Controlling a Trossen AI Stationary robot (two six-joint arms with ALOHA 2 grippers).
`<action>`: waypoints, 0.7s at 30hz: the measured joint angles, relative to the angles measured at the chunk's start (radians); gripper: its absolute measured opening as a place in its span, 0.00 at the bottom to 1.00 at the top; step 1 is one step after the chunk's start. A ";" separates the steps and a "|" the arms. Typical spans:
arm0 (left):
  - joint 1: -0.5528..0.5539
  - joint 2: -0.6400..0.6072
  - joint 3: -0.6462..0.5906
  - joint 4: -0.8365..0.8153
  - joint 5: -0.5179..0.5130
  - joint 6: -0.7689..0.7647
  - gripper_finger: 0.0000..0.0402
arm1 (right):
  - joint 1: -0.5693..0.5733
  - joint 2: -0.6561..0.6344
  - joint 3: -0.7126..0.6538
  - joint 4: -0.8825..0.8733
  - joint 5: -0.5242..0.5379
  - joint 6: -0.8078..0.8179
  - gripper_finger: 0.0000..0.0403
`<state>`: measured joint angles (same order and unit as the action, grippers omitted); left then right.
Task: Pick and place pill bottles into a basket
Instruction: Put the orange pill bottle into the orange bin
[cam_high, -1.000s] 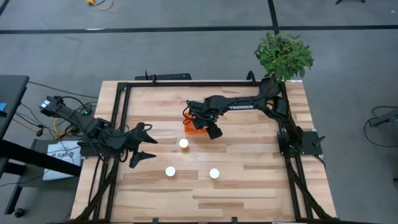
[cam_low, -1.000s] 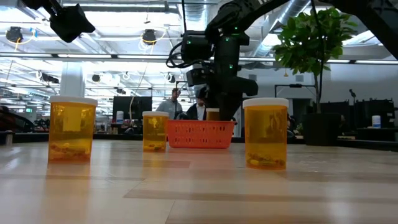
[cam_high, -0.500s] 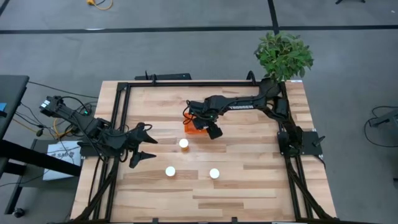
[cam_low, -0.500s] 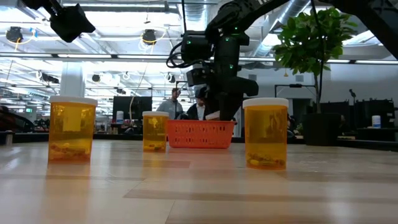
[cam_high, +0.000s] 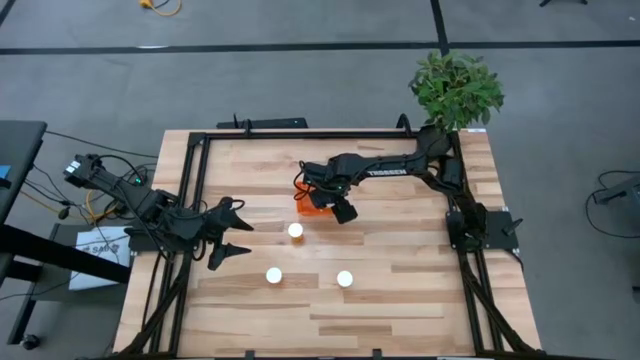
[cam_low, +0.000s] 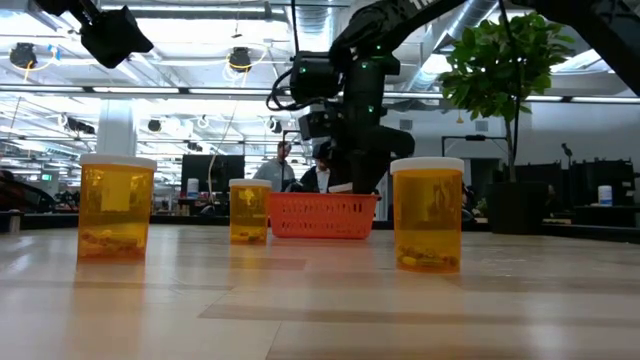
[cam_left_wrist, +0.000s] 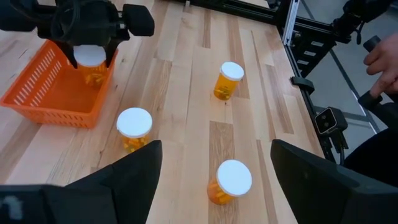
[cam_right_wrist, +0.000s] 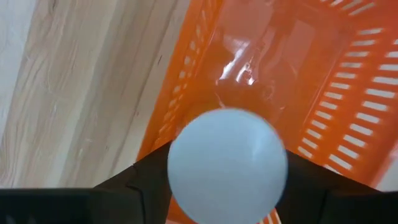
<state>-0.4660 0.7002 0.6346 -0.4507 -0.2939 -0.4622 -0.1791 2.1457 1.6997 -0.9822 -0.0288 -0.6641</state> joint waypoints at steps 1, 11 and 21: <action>0.000 0.000 0.000 0.000 0.000 0.000 0.72 | 0.000 0.001 -0.001 -0.010 0.000 0.001 0.56; 0.000 0.000 0.000 -0.001 0.000 -0.005 0.72 | -0.004 0.001 -0.001 -0.027 0.001 0.001 0.60; 0.000 0.000 0.000 -0.001 0.000 -0.005 0.72 | -0.007 0.000 -0.001 -0.040 0.003 0.001 0.60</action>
<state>-0.4660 0.7003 0.6346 -0.4515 -0.2939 -0.4667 -0.1856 2.1460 1.6989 -1.0224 -0.0254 -0.6628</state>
